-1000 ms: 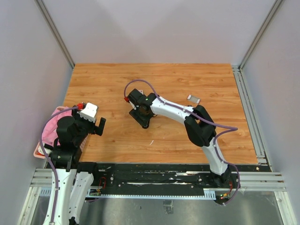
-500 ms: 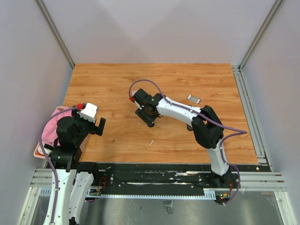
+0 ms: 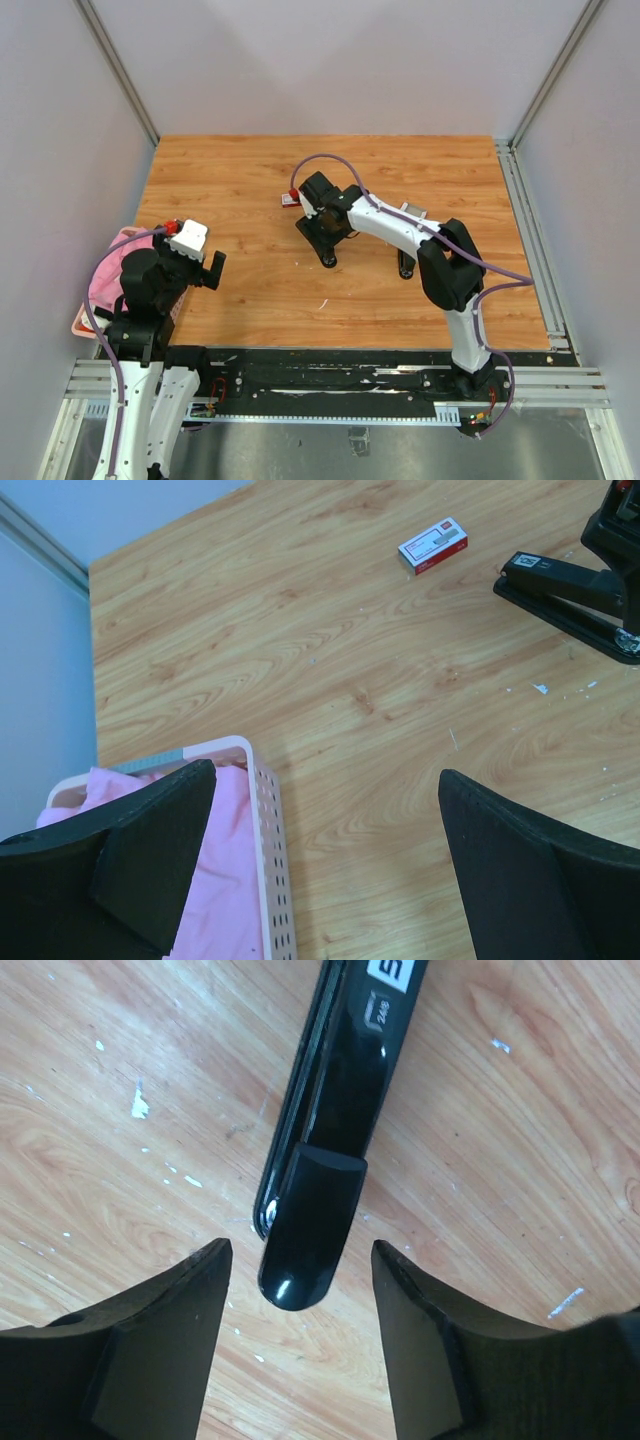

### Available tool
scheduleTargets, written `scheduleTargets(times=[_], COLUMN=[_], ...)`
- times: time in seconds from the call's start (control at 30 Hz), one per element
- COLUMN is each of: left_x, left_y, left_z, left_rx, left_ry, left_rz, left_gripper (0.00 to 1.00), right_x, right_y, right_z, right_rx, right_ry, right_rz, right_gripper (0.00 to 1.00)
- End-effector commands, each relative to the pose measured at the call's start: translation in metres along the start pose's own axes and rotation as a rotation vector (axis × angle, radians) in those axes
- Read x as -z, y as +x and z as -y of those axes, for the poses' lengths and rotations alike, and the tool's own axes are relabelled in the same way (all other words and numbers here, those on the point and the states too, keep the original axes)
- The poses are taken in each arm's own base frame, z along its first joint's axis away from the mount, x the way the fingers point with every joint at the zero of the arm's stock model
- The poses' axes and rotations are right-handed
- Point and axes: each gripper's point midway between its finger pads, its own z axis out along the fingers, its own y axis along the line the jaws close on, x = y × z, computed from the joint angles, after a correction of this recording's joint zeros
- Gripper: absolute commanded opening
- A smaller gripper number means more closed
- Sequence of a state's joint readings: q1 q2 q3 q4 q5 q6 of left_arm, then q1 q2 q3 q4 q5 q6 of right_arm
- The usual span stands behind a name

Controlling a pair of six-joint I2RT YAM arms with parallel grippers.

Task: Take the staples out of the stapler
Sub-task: Adjust the stapler at the center of the board.

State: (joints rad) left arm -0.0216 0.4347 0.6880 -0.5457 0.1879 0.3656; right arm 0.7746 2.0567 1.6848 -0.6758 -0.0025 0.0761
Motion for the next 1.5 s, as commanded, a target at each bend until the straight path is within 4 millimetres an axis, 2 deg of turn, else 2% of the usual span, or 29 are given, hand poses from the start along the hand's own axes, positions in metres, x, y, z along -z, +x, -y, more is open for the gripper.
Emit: scheduleTargets(times=[0.0, 0.13, 0.33, 0.43, 0.7, 0.8, 0.97, 1.0, 1.07, 1.37, 1.47], left_x=[-0.001, -0.002, -0.002, -0.002, -0.002, -0.002, -0.003, -0.004, -0.004, -0.012, -0.013], left_y=[-0.004, -0.004, -0.004, -0.004, -0.004, -0.005, -0.008, -0.009, -0.012, -0.012, -0.012], left_z=[-0.003, -0.003, -0.003, -0.004, -0.003, 0.0, 0.008, 0.01, 0.016, 0.032, 0.043], left_rx=[-0.003, -0.003, -0.004, -0.004, -0.005, -0.018, -0.089, -0.1, -0.117, -0.209, -0.222], left_ry=[-0.014, -0.017, -0.016, -0.017, -0.013, 0.003, 0.065, 0.083, 0.12, 0.242, 0.308], left_rz=[0.028, 0.026, 0.027, 0.027, 0.029, 0.033, 0.054, 0.06, 0.074, 0.087, 0.104], left_gripper=[0.98, 0.98, 0.98, 0.98, 0.98, 0.98, 0.98, 0.98, 0.98, 0.98, 0.98], right_x=[-0.003, -0.004, -0.008, -0.009, -0.007, -0.001, 0.009, 0.018, 0.022, 0.019, 0.016], right_y=[-0.008, -0.007, -0.006, -0.005, -0.005, -0.007, -0.004, -0.006, -0.003, 0.021, 0.027], right_z=[-0.008, -0.004, 0.008, 0.01, 0.007, -0.001, -0.02, -0.023, -0.03, -0.06, -0.068], right_rx=[-0.022, -0.02, -0.012, -0.006, 0.019, 0.056, 0.16, 0.183, 0.237, 0.467, 0.534], right_ry=[-0.037, -0.015, 0.051, 0.065, 0.039, -0.01, -0.138, -0.155, -0.182, -0.259, -0.27], right_rz=[0.005, 0.0, -0.006, -0.01, -0.006, 0.014, 0.081, 0.114, 0.138, 0.148, 0.143], right_gripper=[0.58, 0.5, 0.49, 0.44, 0.2, 0.13, 0.12, 0.12, 0.12, 0.12, 0.12])
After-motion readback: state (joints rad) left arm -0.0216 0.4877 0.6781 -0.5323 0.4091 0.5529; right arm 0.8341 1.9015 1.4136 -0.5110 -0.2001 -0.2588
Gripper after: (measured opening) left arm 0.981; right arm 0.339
